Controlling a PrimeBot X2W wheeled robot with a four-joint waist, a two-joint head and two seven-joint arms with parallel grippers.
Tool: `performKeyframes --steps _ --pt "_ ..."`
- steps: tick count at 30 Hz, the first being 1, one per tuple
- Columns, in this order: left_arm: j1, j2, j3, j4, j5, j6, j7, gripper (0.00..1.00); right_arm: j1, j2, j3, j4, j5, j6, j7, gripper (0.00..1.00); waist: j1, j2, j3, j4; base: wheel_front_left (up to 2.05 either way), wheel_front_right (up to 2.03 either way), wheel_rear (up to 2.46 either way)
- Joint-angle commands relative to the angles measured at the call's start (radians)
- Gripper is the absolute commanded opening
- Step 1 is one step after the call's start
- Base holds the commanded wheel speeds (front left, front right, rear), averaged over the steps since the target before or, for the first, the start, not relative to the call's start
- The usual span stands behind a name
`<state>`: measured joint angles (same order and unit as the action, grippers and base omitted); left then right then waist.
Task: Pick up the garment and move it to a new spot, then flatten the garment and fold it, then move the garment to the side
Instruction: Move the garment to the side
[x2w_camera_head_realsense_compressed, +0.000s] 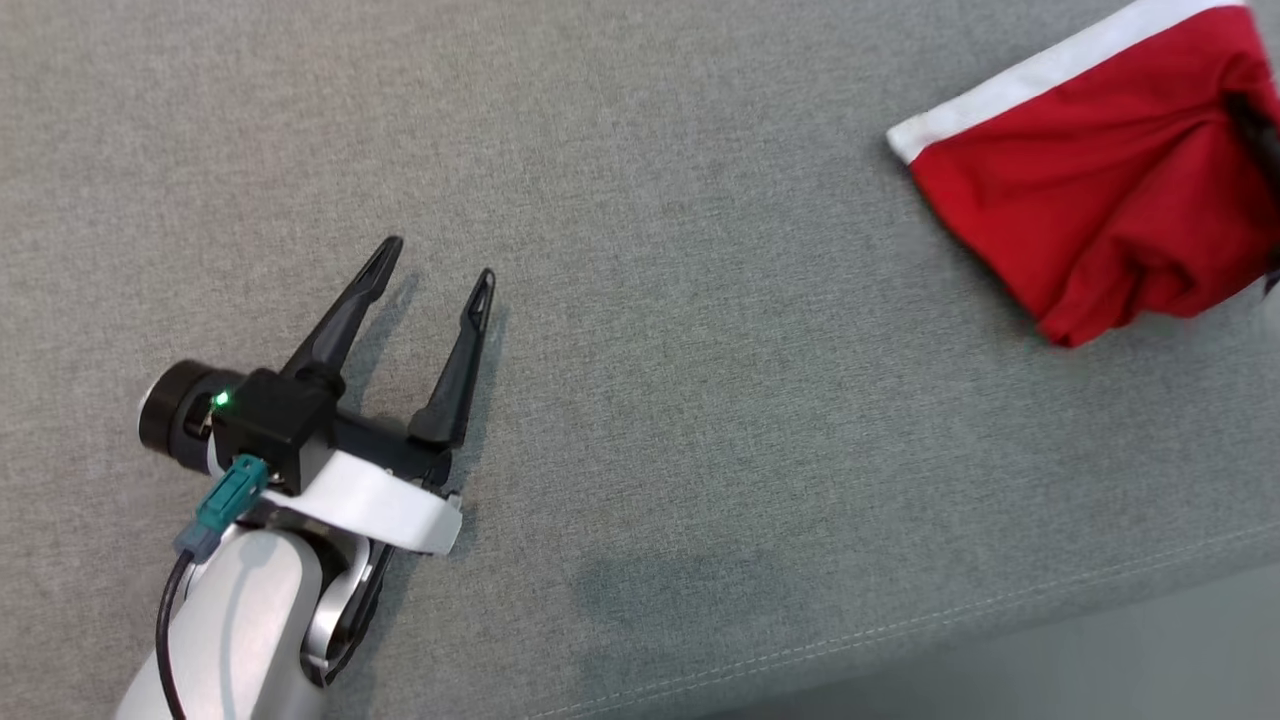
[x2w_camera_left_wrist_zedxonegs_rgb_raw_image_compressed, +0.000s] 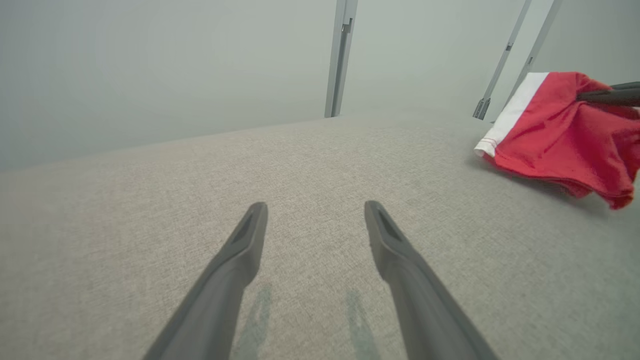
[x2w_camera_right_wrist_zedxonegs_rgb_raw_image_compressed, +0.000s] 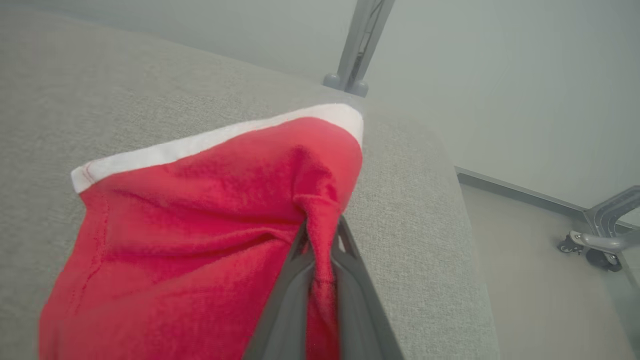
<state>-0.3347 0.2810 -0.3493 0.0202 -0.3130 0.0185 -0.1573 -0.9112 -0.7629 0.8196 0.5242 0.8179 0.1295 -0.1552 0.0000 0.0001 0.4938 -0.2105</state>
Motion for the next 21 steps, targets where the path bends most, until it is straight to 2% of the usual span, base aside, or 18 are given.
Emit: performKeyframes --steps 1,5,11,12,13,15,17,21 --pt "-0.049 0.025 0.023 -0.038 0.016 -0.003 0.006 1.0 -0.006 -0.031 0.008 0.044 0.001 0.001 -0.017 0.0 0.0 -0.0001 0.032 0.006 0.0 0.0 0.0" --pt "-0.085 0.033 0.007 -0.058 0.031 -0.013 0.023 1.0 -0.062 -0.028 -0.003 0.205 -0.022 0.001 -0.044 0.0 0.0 -0.0001 0.077 0.015 0.0 0.0 0.0" --pt "-0.115 0.042 -0.005 -0.08 0.044 -0.015 0.035 1.0 -0.1 0.002 -0.007 0.381 -0.031 0.001 -0.064 0.0 0.0 -0.0001 0.12 0.018 0.0 0.0 0.0" --pt "-0.117 0.043 -0.006 -0.082 0.045 -0.015 0.036 1.0 -0.104 0.01 -0.016 0.418 -0.025 0.001 -0.063 0.28 0.0 -0.0001 0.123 0.017 0.0 0.0 0.0" --pt "-0.118 0.044 -0.007 -0.083 0.046 -0.014 0.037 1.0 -0.108 0.021 -0.027 0.455 -0.019 0.001 -0.064 1.0 0.0 -0.0001 0.124 0.017 0.0 0.0 0.0" --pt "-0.123 0.046 -0.009 -0.081 0.046 -0.014 0.038 1.0 -0.123 0.053 -0.057 0.549 -0.024 0.001 -0.081 1.0 0.0 -0.0001 0.122 0.016 0.0 0.0 0.0" --pt "-0.124 0.047 -0.009 -0.08 0.045 -0.013 0.036 1.0 -0.131 0.07 -0.077 0.578 -0.033 0.001 -0.096 1.0 0.0 -0.0001 0.112 0.015 0.0 0.0 0.0" --pt "-0.114 0.049 -0.004 -0.073 0.037 -0.007 0.028 1.0 -0.138 0.078 -0.136 0.548 -0.061 0.001 -0.106 1.0 0.0 -0.0001 0.078 0.015 0.0 0.0 0.0"
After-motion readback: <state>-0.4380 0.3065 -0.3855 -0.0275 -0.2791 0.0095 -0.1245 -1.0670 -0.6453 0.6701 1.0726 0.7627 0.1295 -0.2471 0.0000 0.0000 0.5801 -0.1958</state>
